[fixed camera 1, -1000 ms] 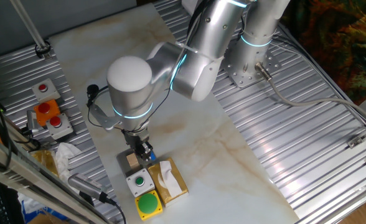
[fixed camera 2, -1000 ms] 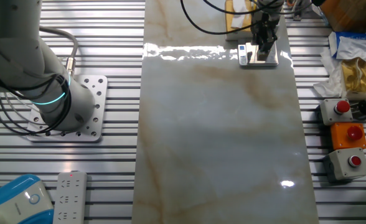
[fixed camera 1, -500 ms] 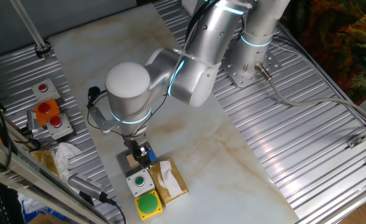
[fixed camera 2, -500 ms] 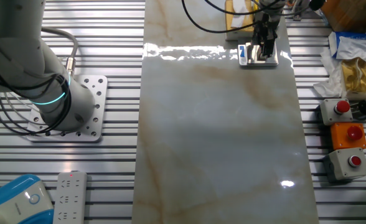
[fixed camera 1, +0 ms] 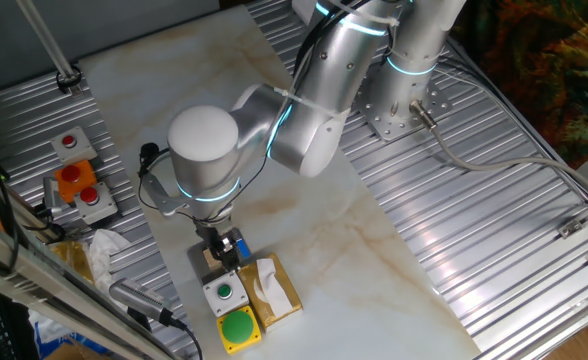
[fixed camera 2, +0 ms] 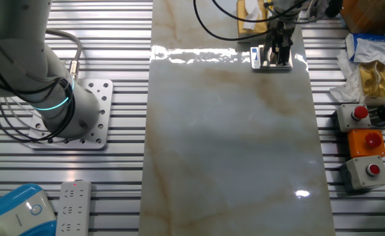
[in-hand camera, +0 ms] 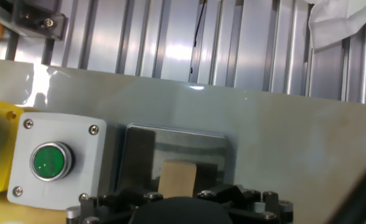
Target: Remove the object from the scale
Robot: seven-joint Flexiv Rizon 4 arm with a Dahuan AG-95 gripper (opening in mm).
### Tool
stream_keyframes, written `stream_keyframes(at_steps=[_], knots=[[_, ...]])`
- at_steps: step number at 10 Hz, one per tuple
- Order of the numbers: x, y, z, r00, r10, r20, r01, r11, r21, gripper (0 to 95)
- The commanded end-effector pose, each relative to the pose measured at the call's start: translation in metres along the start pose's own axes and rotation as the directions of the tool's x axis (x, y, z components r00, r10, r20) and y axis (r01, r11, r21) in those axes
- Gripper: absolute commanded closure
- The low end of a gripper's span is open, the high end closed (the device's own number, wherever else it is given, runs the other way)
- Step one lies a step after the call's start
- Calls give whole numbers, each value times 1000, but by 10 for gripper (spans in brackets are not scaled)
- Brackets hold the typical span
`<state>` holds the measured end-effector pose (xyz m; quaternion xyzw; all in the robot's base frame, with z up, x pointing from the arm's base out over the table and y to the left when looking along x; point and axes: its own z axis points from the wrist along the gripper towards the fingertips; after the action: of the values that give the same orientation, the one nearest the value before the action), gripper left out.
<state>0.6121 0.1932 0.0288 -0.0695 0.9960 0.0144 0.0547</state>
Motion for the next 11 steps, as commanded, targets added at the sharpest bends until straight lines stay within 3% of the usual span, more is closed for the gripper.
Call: stream_keyframes(at_steps=[1,3,4,6,8,9,11], knots=[[-2,0,4,1000,14,8,-14,1000,2,190],[-2,0,3,1000,19,18,-19,1000,0,190],[-2,0,3,1000,13,15,-13,1000,5,380],[-1,2,-2,1000,14,-1,-14,1000,-3,380],[0,4,-5,1000,14,2,-14,1000,4,380],[0,4,-4,1000,14,1,-14,1000,8,570],[0,4,-4,1000,14,5,-14,1000,8,570]])
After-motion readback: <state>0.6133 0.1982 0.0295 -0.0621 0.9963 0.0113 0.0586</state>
